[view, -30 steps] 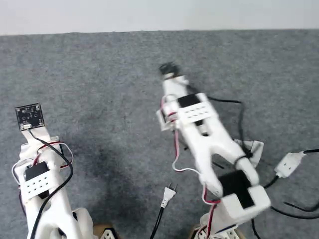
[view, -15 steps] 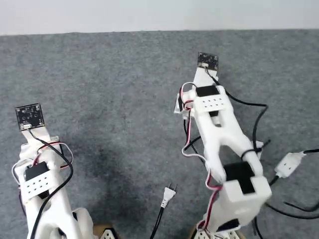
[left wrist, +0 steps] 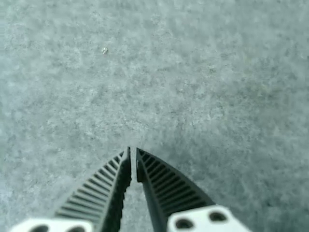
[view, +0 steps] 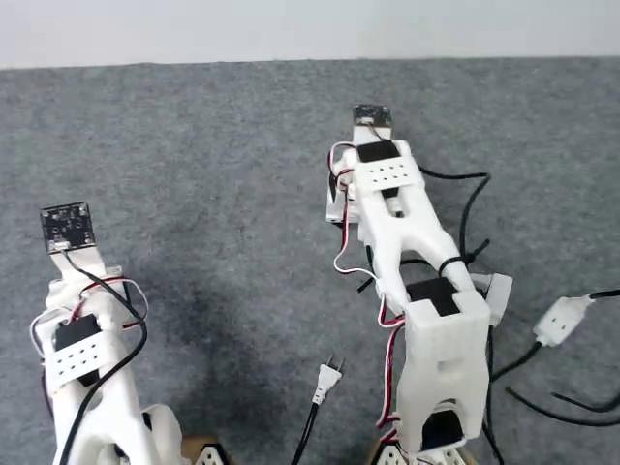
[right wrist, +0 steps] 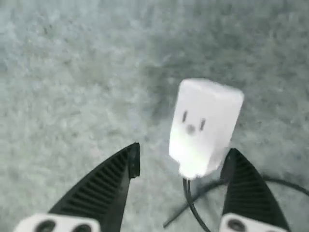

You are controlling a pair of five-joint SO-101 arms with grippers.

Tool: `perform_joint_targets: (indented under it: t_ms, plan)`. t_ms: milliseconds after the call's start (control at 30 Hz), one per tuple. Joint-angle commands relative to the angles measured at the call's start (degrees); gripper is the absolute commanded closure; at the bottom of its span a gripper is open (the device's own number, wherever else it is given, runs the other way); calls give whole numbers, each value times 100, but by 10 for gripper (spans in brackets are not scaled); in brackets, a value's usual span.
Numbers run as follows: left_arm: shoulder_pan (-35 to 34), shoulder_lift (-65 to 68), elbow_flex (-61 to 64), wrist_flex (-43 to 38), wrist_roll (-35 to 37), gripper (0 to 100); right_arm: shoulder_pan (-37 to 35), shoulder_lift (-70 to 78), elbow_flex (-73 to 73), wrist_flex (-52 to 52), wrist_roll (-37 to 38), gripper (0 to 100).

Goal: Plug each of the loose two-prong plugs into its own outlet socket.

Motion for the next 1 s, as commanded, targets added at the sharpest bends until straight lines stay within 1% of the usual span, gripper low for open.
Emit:
perform_joint_targets:
  t_ms: [0, 67, 133, 233, 433, 500, 633, 700, 767, 867, 967]
  plan:
    - [132, -105, -66, -167, -97, 985, 84, -769, -378, 462, 114, 722]
    - [352, -114, -57, -141, -79, 986, 295, -1130, -378, 716, 123, 742]
    - [756, -123, -84, 9, -53, 986, 585, -1411, -369, 971, 281, 770]
    - [1811, -132, -101, 413, -62, 986, 998, -1692, -132, 1112, 457, 789]
    - [3912, -114, -242, 554, -18, 986, 1525, -2018, 1398, 224, 466, 790]
    - [4475, -79, -514, 554, 387, 985, 1692, -2193, 1758, 40, 466, 790]
    - [5407, -9, -1209, 527, 1758, 981, 2132, -2598, 2391, -277, 466, 790]
    - [5732, 281, -1675, 527, 2251, 945, 2360, -2747, 2778, -523, 466, 790]
    - [5934, 835, -2176, 519, 2673, 884, 2554, -2879, 3200, -804, 527, 790]
    - [6110, 1987, -2949, 352, 3138, 806, 2835, -3020, 3631, -1086, 756, 790]
    - [6233, 3191, -3697, -26, 3156, 778, 3152, -3073, 3798, -1279, 800, 790]
